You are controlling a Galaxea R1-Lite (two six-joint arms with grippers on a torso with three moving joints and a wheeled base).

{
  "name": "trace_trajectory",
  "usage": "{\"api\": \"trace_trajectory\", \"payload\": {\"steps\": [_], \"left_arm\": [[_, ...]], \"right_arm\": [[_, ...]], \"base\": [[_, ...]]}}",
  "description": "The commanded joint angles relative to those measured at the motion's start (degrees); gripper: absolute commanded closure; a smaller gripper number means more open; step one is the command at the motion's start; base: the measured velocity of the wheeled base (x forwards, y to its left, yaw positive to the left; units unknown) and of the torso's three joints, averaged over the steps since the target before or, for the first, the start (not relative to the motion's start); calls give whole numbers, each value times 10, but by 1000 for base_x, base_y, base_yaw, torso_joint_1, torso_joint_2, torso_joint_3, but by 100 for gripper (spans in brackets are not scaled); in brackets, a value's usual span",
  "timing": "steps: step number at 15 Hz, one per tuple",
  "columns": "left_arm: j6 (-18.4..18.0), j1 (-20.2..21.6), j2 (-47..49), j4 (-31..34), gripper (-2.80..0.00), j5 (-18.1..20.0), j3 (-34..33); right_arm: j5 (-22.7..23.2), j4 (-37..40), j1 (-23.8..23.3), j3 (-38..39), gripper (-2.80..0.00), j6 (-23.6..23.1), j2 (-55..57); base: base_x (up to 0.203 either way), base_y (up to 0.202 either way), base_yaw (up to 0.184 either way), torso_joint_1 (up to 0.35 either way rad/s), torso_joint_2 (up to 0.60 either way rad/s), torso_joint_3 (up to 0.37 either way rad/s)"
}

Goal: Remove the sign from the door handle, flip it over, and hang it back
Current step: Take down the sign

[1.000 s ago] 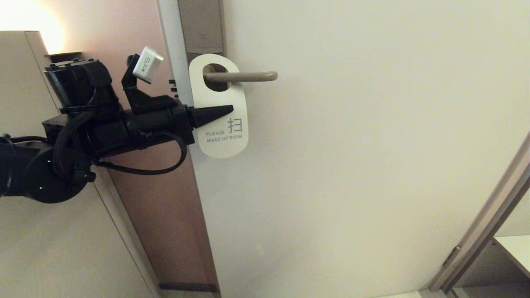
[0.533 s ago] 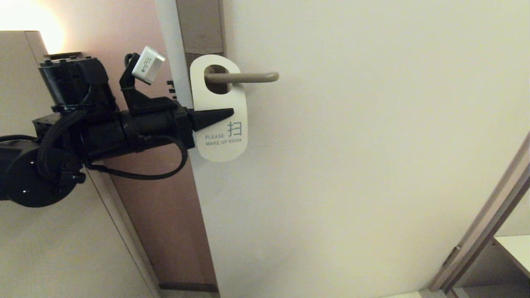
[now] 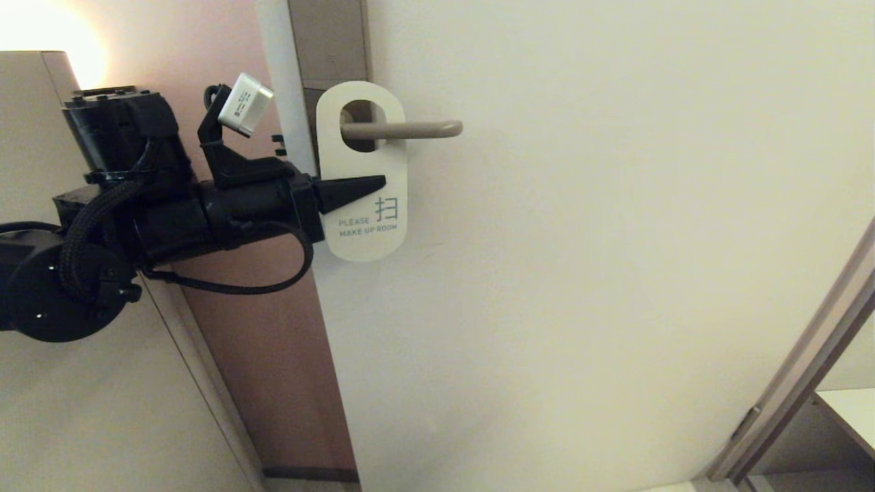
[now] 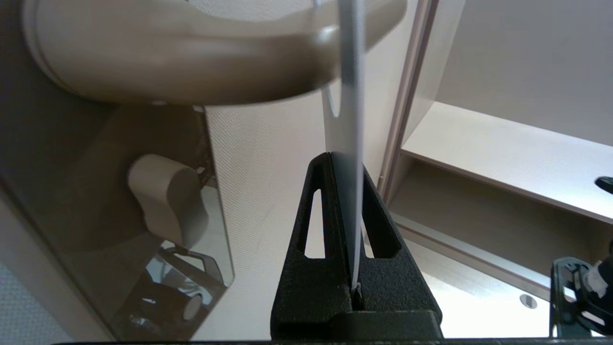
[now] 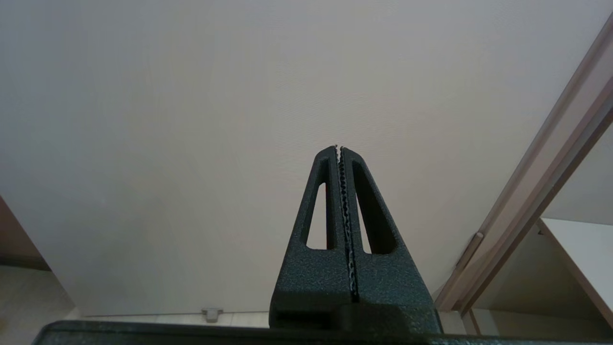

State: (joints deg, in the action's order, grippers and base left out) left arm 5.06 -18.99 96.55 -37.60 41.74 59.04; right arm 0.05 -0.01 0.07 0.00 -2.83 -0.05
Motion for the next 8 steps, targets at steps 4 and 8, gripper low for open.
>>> {"api": "trace_trajectory", "payload": {"steps": [4, 8], "left_arm": [[-17, -2, 1, 10, 0, -3, 0], [-28, -6, 1, 18, 0, -13, 1]], "right_arm": [[0, -1, 0, 0, 0, -1, 0], [0, -1, 0, 0, 0, -1, 0]], "base": [[0, 0, 0, 0, 0, 0], [0, 0, 0, 0, 0, 0]]}}
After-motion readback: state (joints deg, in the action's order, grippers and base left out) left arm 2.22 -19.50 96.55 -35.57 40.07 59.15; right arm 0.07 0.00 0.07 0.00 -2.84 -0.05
